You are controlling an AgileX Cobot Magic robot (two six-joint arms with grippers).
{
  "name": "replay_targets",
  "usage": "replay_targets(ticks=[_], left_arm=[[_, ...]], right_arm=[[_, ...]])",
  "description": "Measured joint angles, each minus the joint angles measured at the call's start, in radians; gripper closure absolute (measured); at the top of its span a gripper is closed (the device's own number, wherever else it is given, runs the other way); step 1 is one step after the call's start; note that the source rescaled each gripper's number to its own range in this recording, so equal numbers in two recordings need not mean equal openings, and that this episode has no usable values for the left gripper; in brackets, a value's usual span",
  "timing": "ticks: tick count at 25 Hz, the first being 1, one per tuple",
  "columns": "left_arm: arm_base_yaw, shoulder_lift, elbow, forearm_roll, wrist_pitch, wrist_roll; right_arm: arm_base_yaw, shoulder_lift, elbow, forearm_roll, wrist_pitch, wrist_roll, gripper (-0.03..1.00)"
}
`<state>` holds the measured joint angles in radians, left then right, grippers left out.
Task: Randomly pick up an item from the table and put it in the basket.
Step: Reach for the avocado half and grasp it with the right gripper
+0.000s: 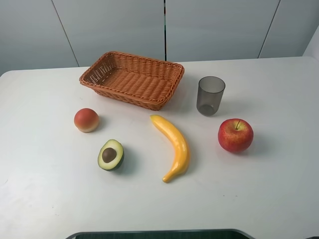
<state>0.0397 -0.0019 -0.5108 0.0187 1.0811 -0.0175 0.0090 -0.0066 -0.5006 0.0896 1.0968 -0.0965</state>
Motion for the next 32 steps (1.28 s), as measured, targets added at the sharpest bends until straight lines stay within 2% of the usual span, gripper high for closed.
replay_targets(ticks=[32], left_arm=[[0.000,0.000,0.000,0.000,0.000,0.001]], right_arm=[[0.000,0.000,0.000,0.000,0.000,0.000,-0.03]])
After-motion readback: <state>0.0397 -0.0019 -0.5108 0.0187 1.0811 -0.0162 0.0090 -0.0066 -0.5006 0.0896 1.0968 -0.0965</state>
